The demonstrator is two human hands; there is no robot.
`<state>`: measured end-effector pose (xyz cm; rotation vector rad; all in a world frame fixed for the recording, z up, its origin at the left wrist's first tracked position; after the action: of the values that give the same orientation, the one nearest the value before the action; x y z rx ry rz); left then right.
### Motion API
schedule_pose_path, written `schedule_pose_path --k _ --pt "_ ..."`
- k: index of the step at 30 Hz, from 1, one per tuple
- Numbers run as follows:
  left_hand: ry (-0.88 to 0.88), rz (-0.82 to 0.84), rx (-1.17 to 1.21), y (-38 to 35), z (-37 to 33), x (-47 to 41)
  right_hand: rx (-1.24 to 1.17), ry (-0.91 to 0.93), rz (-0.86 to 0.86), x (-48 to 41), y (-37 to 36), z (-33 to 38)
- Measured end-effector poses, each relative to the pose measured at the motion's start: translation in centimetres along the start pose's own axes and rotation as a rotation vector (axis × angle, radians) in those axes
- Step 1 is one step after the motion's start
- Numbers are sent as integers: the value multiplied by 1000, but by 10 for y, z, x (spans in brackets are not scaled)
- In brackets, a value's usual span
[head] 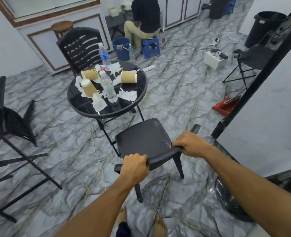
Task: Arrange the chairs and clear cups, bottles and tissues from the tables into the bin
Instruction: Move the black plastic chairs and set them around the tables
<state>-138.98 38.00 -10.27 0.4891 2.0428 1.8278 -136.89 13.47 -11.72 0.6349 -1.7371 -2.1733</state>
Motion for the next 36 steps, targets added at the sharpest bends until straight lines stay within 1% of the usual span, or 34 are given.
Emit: schedule_pose_path --k 3,5,8,11,15,20,25,29,33,36 --pt "34 7 3 1 -16 -10 17 -56 63 3 2 -19" --pt "42 16 -3 0 -31 -14 -20 -82 56 11 7 -27" --pt "43 29 -6 -2 -45 -11 -32 -51 29 18 13 -30" --pt "56 2 -7 -4 -49 -16 49 -80 52 17 10 -41" --pt "78 -13 12 -1 -57 -26 98 -143 1 13 4 -50" --pt "64 -6 -5 -3 -66 -21 53 -131 -61 20 1 -50" --pt "17 -20 -9 -13 -64 -17 1 -114 -83 25 4 -48" --pt "-11 -28 -9 -14 -43 -25 7 -154 -74 13 0 -41" --pt "6 -39 -7 -16 -36 -24 -19 -198 -104 10 -5 -39" --pt "20 -43 -10 -19 -35 -26 -39 -229 -87 10 -2 -40"
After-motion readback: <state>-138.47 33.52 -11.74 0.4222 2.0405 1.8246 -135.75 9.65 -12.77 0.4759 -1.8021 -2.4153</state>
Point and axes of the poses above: each hand's wrist, its own x-axis away from the middle knuckle, its own y-axis out of the back of the hand, z = x × y, the point moved 3 cm from there along -x, towards the middle knuckle, and after that the axes turned 14 degrees about -z, right-handed, at the moved point
